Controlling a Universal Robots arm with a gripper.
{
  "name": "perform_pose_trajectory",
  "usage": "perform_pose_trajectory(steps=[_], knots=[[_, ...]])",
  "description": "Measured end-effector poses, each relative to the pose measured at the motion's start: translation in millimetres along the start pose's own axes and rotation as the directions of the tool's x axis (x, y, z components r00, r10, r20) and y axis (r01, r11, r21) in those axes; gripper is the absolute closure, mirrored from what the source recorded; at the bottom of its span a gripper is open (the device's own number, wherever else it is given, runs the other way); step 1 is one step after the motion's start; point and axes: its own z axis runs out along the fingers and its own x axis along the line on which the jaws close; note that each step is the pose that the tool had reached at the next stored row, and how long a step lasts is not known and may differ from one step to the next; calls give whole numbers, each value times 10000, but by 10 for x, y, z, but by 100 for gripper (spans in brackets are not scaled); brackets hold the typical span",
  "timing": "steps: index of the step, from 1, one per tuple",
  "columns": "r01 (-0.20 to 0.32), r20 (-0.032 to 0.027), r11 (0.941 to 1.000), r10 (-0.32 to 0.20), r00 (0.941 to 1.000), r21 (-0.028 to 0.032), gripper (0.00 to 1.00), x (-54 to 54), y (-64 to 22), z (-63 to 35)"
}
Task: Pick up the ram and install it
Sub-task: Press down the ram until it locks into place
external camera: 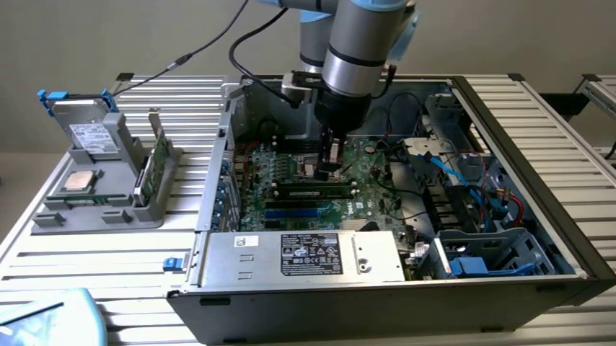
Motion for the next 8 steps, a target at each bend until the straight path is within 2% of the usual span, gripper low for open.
perform_pose_trajectory(steps=[4,8], knots=[[-718,105,9974,719,9974,-47,90,0,0,2],[-1429,206,9897,1431,9895,-101,90,0,-1,5]])
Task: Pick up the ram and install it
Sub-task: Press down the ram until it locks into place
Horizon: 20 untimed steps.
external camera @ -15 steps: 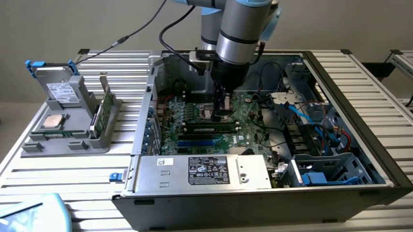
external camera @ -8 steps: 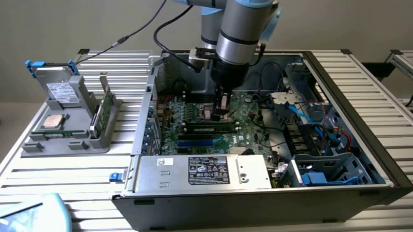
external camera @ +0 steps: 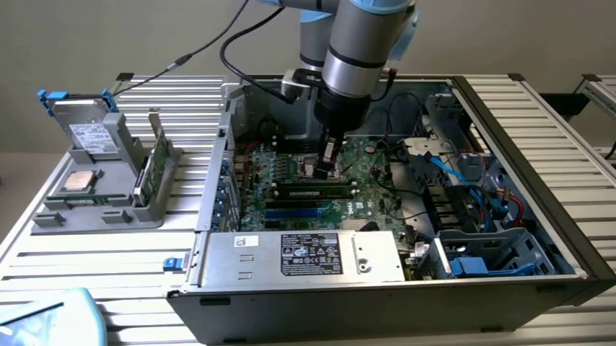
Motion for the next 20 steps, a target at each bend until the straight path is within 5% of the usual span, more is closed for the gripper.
perform_pose_trajectory(steps=[4,9,20], knots=[[-714,103,9974,714,9974,-47,90,-1,-1,8],[-1606,228,9870,1608,9867,-116,90,-2,-5,35],[-3380,462,9407,3390,9396,-291,90,-4,-10,69]])
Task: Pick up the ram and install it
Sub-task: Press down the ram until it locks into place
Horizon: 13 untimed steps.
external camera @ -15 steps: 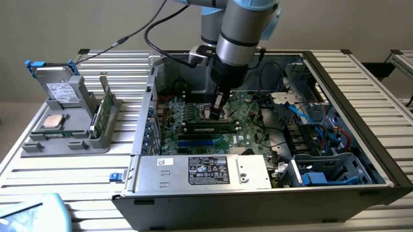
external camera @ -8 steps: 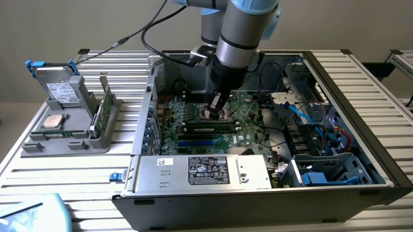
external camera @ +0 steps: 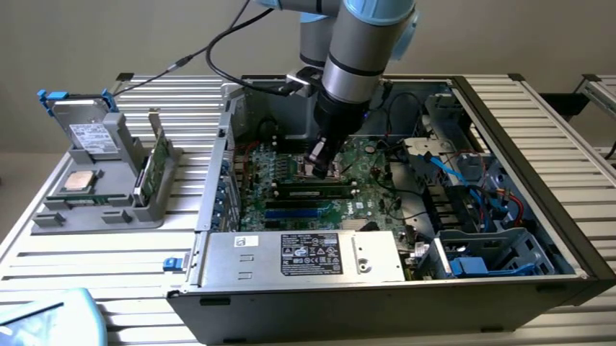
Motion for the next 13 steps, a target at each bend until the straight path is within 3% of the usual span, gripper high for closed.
perform_pose_trajectory(steps=[4,9,11,13], knots=[[-273,41,9996,273,9996,-18,90,2,5,-23],[-484,52,9988,484,9988,-17,90,7,14,-65],[-591,-31,9982,591,9982,63,90,8,16,-67],[-715,-158,9972,719,9973,210,90,8,15,-68]])
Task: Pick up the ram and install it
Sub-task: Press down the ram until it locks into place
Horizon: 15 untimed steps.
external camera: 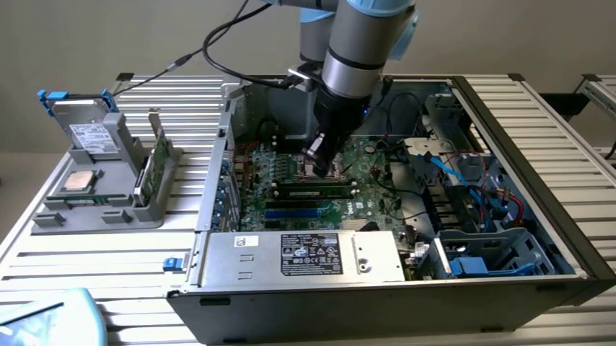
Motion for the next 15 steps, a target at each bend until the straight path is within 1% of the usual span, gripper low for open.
perform_pose_trajectory(steps=[4,6,8,10,12,13,15], knots=[[-266,-273,9991,275,9992,337,90,0,0,0],[-404,-377,9980,422,9984,477,90,0,0,1],[-554,-460,9967,581,9973,588,90,0,0,0],[-705,-532,9951,742,9958,689,90,0,0,0],[-865,-588,9932,911,9941,777,90,0,0,0],[-953,-604,9922,1003,9931,808,90,-1,-1,0],[-1140,-595,9901,1191,9911,821,90,0,0,0]])
